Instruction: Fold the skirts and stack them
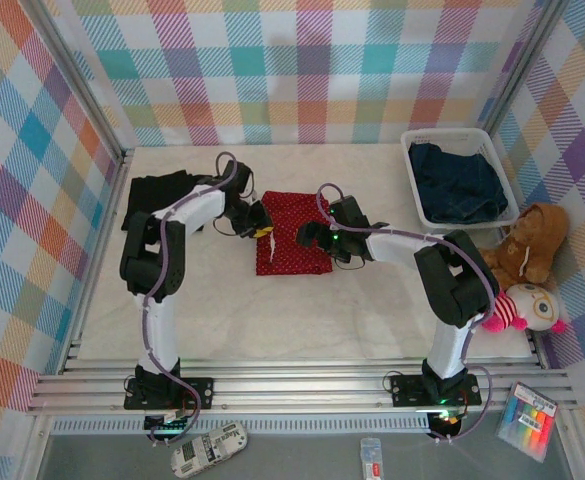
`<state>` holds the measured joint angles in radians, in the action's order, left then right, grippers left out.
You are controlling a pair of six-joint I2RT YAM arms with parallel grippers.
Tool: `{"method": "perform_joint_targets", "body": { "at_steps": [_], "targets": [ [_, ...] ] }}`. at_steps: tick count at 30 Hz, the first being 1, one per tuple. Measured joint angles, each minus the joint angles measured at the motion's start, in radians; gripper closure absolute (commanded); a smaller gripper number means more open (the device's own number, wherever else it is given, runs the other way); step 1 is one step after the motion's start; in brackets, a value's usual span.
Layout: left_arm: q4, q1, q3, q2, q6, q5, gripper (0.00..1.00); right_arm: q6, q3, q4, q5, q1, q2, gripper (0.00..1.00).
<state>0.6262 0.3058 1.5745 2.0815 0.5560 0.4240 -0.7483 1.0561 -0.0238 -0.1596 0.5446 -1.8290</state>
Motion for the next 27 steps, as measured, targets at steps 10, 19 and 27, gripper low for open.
{"method": "perform_joint_targets", "body": {
  "at_steps": [10, 19, 27],
  "targets": [
    [-0.03, 0.0, 0.06, 0.068, -0.027, 0.037, 0.79, 0.0, 0.0, -0.006, 0.01, 0.0, 0.005, 0.01],
    [-0.068, 0.001, 0.061, 0.073, -0.032, 0.087, 0.77, 0.0, 0.0, -0.016, 0.013, 0.0, 0.005, 0.01],
    [-0.167, 0.006, 0.026, 0.074, -0.028, 0.154, 0.71, 0.0, 0.0, -0.022, 0.013, 0.0, 0.005, 0.01]
  ]
}}
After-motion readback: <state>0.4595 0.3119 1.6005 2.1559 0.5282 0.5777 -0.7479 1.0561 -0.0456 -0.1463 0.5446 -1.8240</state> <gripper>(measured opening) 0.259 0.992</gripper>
